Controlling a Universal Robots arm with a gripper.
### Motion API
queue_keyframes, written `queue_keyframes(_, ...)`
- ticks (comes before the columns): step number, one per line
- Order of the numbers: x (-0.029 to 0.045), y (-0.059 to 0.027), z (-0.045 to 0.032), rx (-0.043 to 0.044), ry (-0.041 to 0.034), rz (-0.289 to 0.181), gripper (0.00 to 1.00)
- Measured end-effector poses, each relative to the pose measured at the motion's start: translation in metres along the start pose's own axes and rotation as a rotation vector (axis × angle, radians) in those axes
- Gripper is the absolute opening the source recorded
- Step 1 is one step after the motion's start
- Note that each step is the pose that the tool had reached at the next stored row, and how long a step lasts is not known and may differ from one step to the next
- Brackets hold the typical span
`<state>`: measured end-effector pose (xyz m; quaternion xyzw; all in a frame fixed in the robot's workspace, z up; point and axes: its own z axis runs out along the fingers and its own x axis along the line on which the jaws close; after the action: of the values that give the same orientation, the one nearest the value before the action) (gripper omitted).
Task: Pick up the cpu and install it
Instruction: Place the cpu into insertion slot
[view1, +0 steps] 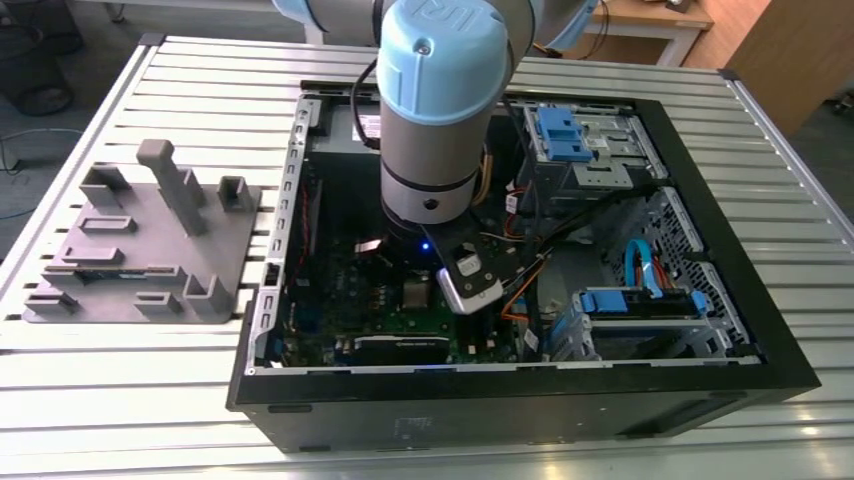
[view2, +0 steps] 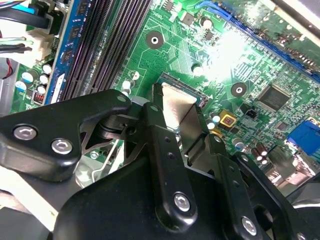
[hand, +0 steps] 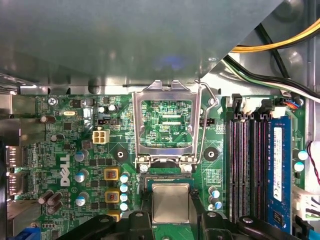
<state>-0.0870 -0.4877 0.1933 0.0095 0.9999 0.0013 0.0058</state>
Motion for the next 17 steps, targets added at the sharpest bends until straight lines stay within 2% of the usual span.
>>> queue_keyframes(5, -0.0001, 0.0, -0.0027, -0.0009, 0.0, 0.0, 0.38)
queue_keyframes(17, 0.003, -0.0001, -0.0024, -0.0009, 0.0, 0.0, 0.38)
